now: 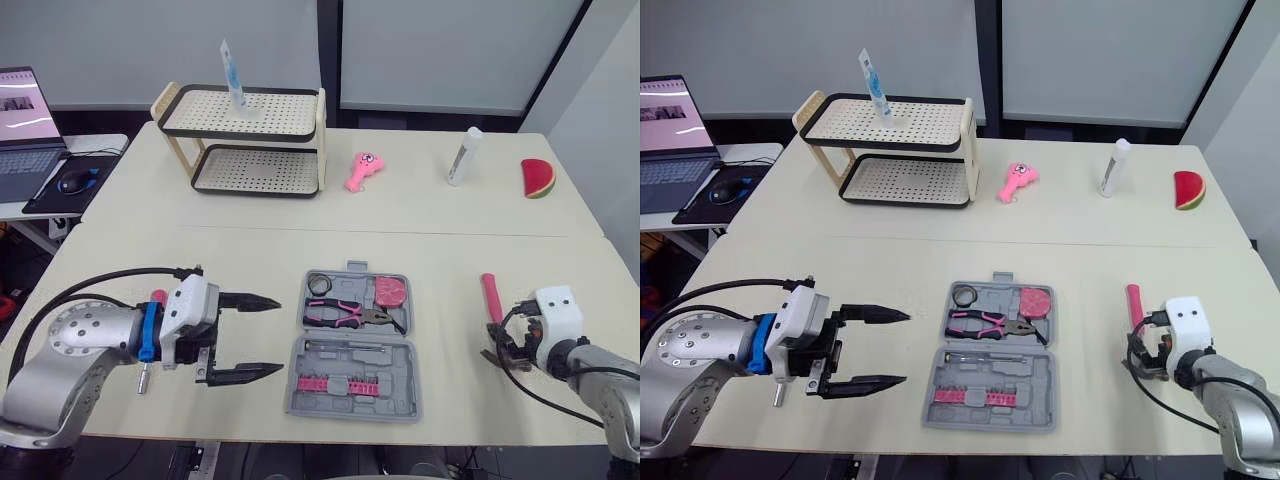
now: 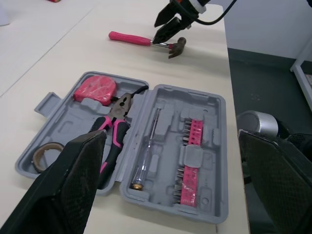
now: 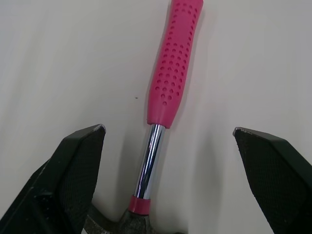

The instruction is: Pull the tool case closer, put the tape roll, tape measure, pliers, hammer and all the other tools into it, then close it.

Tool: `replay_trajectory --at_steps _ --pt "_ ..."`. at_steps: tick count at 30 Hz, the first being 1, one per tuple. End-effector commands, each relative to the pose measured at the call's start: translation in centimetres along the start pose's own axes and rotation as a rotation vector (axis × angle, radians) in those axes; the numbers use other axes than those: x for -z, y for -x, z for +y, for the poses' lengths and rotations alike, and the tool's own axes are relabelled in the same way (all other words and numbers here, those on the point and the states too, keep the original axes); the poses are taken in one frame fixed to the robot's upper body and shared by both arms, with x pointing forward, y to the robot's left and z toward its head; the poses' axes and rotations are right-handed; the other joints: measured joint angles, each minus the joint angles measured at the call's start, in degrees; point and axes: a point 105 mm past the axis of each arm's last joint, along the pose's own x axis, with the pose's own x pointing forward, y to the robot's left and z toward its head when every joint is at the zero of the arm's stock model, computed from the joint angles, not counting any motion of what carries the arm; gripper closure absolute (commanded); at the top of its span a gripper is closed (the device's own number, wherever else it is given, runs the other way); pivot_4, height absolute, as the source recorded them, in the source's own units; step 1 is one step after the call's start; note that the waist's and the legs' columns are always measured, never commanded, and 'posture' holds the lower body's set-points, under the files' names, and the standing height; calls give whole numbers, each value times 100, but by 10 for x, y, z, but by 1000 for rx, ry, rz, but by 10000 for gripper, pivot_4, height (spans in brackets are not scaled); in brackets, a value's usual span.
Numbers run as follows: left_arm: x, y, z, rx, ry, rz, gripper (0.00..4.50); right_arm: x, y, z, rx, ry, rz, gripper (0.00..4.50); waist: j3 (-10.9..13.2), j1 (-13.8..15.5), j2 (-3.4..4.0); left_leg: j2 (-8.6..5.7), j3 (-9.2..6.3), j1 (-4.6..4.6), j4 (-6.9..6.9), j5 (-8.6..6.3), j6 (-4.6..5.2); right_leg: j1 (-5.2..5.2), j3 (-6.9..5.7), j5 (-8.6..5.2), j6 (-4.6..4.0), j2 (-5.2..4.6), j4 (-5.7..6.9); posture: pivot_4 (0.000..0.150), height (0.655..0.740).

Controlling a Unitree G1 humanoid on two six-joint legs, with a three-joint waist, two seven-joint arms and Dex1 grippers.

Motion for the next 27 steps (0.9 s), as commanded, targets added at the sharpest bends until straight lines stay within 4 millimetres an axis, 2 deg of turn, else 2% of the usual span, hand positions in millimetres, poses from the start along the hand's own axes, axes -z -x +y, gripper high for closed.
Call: replay_trajectory --at_steps 1,4,7,9,20,22,27 --pt "-7 -3 -7 53 -26 -17 0 -1 -3 0 11 -2 5 274 1 -9 1 0 0 0 0 0 0 0 1 0 0 0 0 1500 7350" --pt "-7 -5 -8 64 -30 -26 0 4 -7 3 6 -10 28 6540 0 -30 1 0 -1 1 0 0 0 0 -1 0 0 0 3 1500 7350" --pt "-6 -6 -9 74 -35 -32 0 8 -9 4 9 -20 45 16368 0 -45 1 0 -1 1 1 0 1 1 0 1 1 0 3 1500 7350" --pt "-6 -6 -9 78 -38 -39 0 10 -10 5 12 -30 54 21326 0 -48 1 0 -1 1 4 0 0 3 0 1 2 0 3 1500 7350" --pt "-18 -15 -8 78 -47 -139 0 14 -10 1 41 -91 45 40750 -3 -45 -3 0 -4 4 10 1 0 9 -2 4 6 0 4 1500 7350" --pt "-21 -15 -9 81 -45 -161 0 13 -10 1 41 -93 31 43294 -3 -44 -2 -1 -3 4 10 1 1 9 0 4 6 0 3 1500 7350" --pt "-23 -14 -10 96 -53 -173 0 9 -10 1 39 -87 -8 43314 -3 -45 -2 0 -3 4 9 1 1 9 -1 4 6 0 3 1500 7350"
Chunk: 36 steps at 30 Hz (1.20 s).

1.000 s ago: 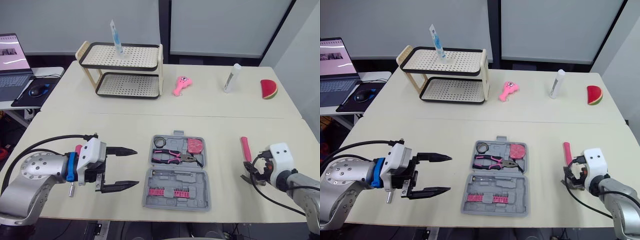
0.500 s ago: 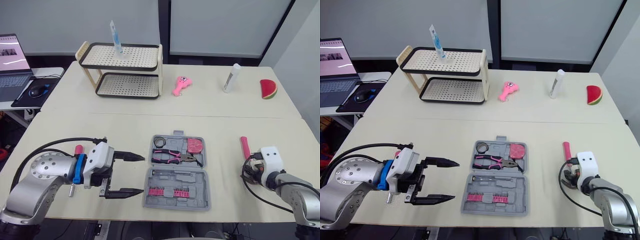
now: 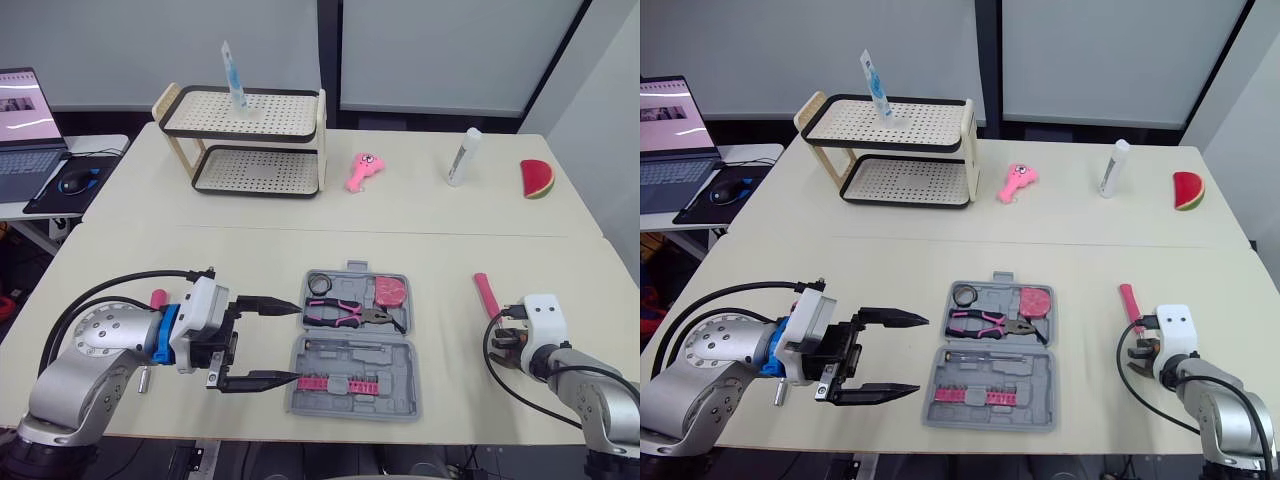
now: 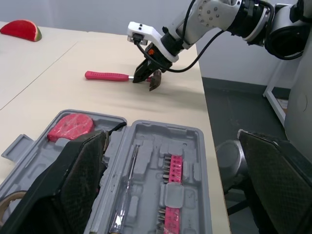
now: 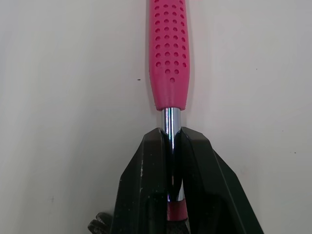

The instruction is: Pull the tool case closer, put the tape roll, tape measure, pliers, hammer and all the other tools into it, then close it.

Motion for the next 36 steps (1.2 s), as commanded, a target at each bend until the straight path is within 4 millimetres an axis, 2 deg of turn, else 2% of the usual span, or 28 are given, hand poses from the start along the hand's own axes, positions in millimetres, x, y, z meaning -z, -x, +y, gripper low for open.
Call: replay_trajectory --at_steps 1,5,10,19,22,26,30,36 --pt "-9 -2 -3 28 -45 -22 0 -4 3 -7 22 -3 -37 43314 0 0 0 0 0 0 0 0 0 0 0 0 0 0 0 1500 7350" --pt "-6 2 -2 27 -56 2 0 -15 10 -6 1 56 -82 43314 1 0 3 0 0 0 0 0 0 0 0 0 0 0 0 1500 7350" --pt "4 12 -2 22 -65 66 0 -33 29 6 -104 269 -108 43314 11 1 33 -2 1 -1 1 0 0 -1 1 0 0 -1 1 1500 7350" --pt "18 27 -1 13 -80 146 0 -61 69 51 -414 840 -70 43314 10 -21 36 2 -2 4 7 1 2 -1 1 1 -1 5 9 1500 7350" --pt "22 32 -3 20 -76 175 0 -66 80 68 -513 968 -54 43314 10 -12 35 3 -3 4 9 1 2 0 -1 1 -1 5 7 1500 7350" --pt "29 39 -10 57 -67 248 0 -63 89 99 -667 1129 -26 43314 13 -16 35 4 -2 2 4 1 2 -7 -1 0 -2 3 5 1500 7350" --pt "33 44 -15 103 -49 317 0 -61 90 133 -766 1166 -33 43314 17 -10 31 4 -3 -8 3 1 2 -18 -2 -1 -5 3 1 1500 7350" --pt "38 48 -14 115 -50 370 0 -43 87 166 -851 1207 4 43314 18 26 33 2 -6 -39 3 1 2 -36 -12 -1 -6 -2 -1 1500 7350"
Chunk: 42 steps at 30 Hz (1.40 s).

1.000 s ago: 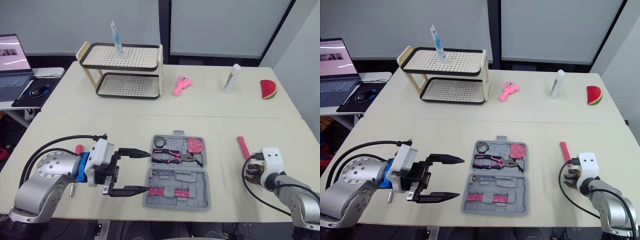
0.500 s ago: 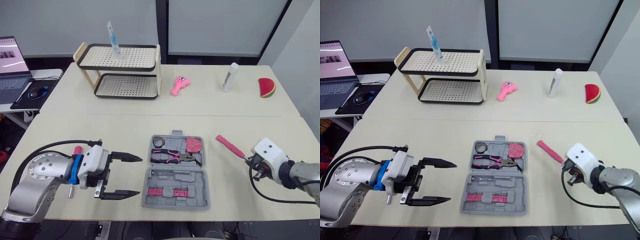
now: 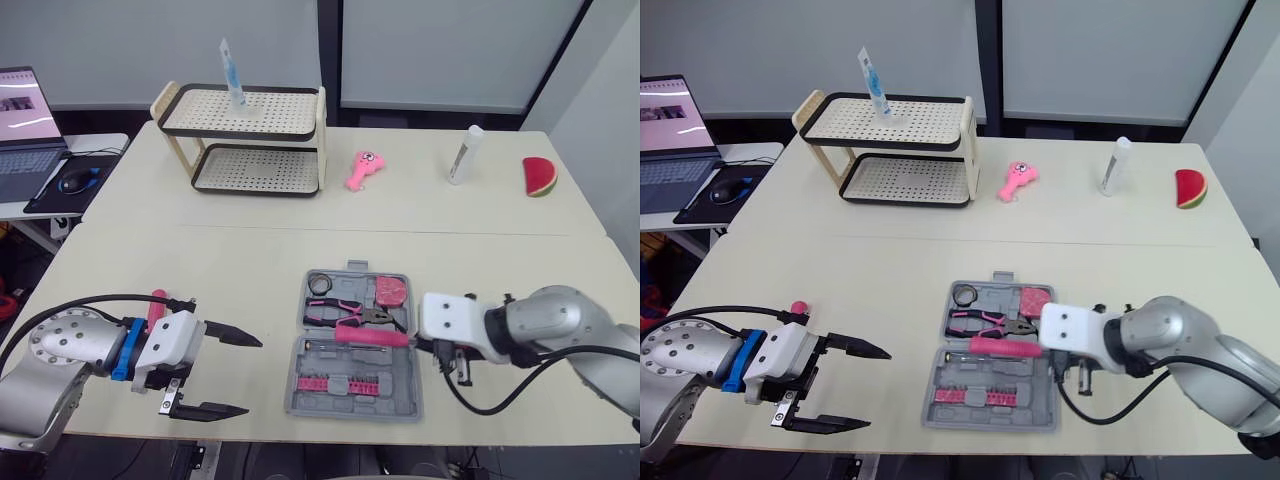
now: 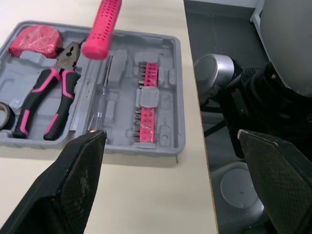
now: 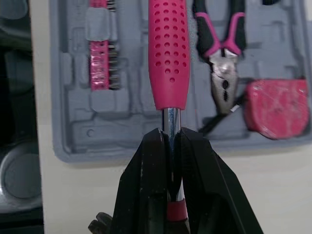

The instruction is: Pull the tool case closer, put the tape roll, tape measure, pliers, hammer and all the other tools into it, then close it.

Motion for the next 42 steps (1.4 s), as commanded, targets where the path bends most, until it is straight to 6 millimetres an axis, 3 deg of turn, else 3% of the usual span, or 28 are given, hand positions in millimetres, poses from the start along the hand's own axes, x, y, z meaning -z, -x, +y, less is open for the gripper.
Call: replay_trajectory --at_steps 1,7,14,33,35,41,42 --pt "1 2 1 7 -27 36 0 -11 -8 6 -3 44 -5 43314 0 3 0 0 -2 -4 0 0 0 -3 -2 0 0 0 -1 1500 7350" --pt "3 0 1 11 -31 57 0 -16 -37 11 -29 72 9 43314 0 -9 0 0 -4 -9 0 0 0 -7 -5 0 1 0 1 1500 7350" --pt "3 -4 -1 10 -30 59 0 -19 -54 6 -28 89 11 43314 0 -36 0 0 -6 -7 2 0 0 -5 -8 0 1 0 6 1500 7350" --pt "2 -8 -1 -9 -34 54 0 -19 -71 5 -37 109 4 43314 0 -46 0 0 -14 -7 6 0 0 -3 -16 1 -1 1 14 1500 7350" --pt "2 -8 0 -10 -36 53 0 -21 -69 6 -48 100 -8 35757 -1 -46 0 0 -15 -6 6 0 0 -3 -16 1 -1 1 15 1500 7350" --pt "3 -8 1 -12 -38 52 0 -39 -54 4 -59 71 -87 23747 -1 -46 -1 0 -16 -5 7 0 0 -1 -17 1 -1 1 16 1500 7350" --pt "3 -8 1 -12 -38 52 0 -42 -51 4 -63 66 -99 23747 -1 -45 -1 0 -17 -5 7 0 0 -1 -18 1 -1 1 16 1500 7350"
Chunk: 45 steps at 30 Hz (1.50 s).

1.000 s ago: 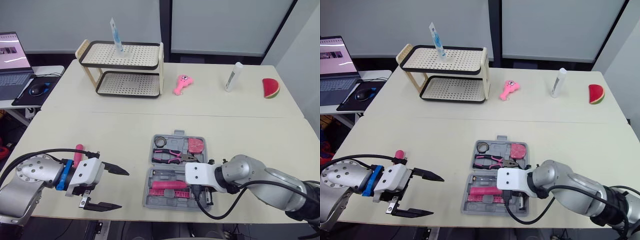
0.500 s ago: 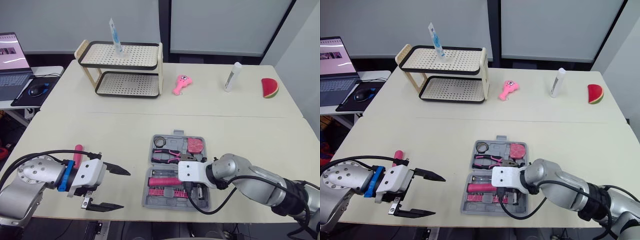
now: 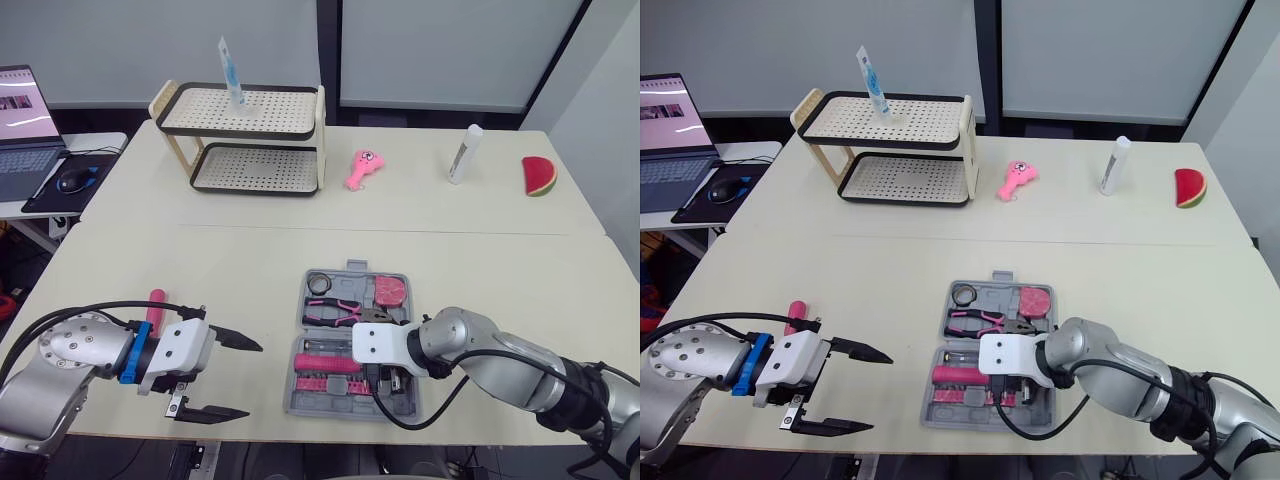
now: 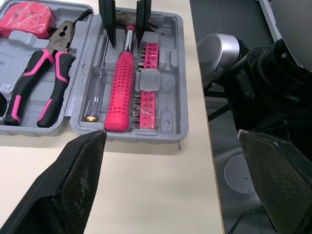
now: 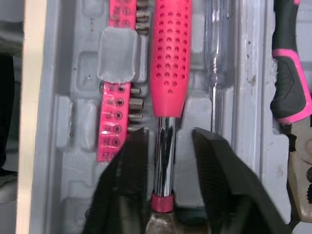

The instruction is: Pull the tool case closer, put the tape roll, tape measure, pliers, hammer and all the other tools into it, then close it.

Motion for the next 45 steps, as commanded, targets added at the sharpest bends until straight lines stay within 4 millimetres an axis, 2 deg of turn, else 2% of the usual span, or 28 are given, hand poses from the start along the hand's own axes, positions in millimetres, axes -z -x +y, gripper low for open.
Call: replay_trajectory --at_steps 1,4,8,14,15,22,34,37,39,42,45 --pt "-3 -1 0 -1 -28 1 0 -21 18 -2 5 16 -90 23747 0 1 0 0 0 0 0 0 0 0 -1 0 0 0 0 1500 7350" --pt "-3 -1 1 -5 -29 -1 0 -28 26 -6 15 35 -143 23747 0 2 0 0 -1 0 0 0 0 1 -2 0 0 0 0 1500 7350" --pt "-3 -1 0 -8 -30 -6 0 -28 25 -2 -5 52 -184 30846 -1 2 -1 0 -2 0 0 0 0 1 -3 0 0 0 1 1500 7350" --pt "-5 -2 0 -6 -27 -21 0 -13 9 4 -29 49 -164 44261 -2 -1 -3 0 -1 1 2 0 0 3 -4 0 0 0 3 1500 7350" --pt "-5 -2 0 -8 -26 -22 0 -11 6 3 -27 46 -163 44865 -2 -2 -3 0 -1 3 2 0 0 3 -3 0 0 0 5 1500 7350" --pt "-4 -3 0 -12 -23 -26 0 -7 -6 0 -21 28 -151 44865 -2 -5 -4 0 -2 8 3 1 0 2 -1 0 -1 2 19 1500 7350" --pt "0 -3 0 -23 -14 -21 0 24 -25 3 -37 -45 -49 44865 -8 -6 -13 1 0 30 -2 0 0 11 4 -2 -3 6 19 1500 7350" --pt "2 -2 0 -31 -9 -23 0 23 -26 3 -40 -36 -62 44865 -8 -7 -13 1 2 41 -4 0 1 15 11 -3 -4 9 20 1500 7350" --pt "2 -1 2 -52 2 -32 0 14 -23 3 -41 -11 -115 44865 -8 -9 -14 2 3 43 -3 0 1 16 15 -3 -4 10 20 1500 7350" --pt "4 7 9 -136 37 -57 0 -5 -7 -2 -1 20 -218 44865 -7 -9 -13 2 4 42 -2 0 1 15 16 -2 -4 10 23 1500 7350" --pt "10 29 19 -297 99 -77 0 -16 19 -7 64 11 -313 44865 -4 -7 -13 2 3 39 -1 0 1 11 15 -2 -4 10 32 1500 7350"
